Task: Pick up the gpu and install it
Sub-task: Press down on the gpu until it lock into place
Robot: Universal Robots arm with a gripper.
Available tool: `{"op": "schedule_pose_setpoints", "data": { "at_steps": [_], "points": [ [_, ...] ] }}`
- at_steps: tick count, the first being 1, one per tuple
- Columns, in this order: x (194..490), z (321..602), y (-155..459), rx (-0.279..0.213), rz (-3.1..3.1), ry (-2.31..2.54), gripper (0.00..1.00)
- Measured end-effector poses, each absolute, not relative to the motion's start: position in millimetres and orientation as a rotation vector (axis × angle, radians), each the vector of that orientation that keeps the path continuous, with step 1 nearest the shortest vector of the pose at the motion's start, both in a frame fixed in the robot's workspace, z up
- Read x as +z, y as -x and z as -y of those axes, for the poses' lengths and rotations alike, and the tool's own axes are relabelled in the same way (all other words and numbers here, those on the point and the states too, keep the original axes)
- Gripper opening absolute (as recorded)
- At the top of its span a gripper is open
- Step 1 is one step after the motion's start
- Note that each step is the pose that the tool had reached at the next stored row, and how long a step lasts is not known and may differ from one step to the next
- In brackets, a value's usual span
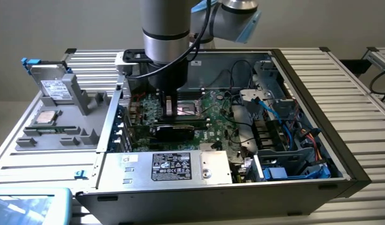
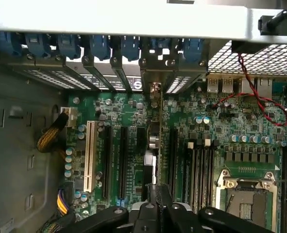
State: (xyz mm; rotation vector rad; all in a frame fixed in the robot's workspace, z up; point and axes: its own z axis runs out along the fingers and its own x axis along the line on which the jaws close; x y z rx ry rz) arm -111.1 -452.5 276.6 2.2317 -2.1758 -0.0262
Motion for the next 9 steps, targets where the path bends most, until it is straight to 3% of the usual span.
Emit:
{"op": "schedule_pose_setpoints", "data": {
  "at_steps": [9],
  "points": [
    [264.5, 452.6, 110.8, -0.028, 2.189, -2.215, 0.12]
  ]
}}
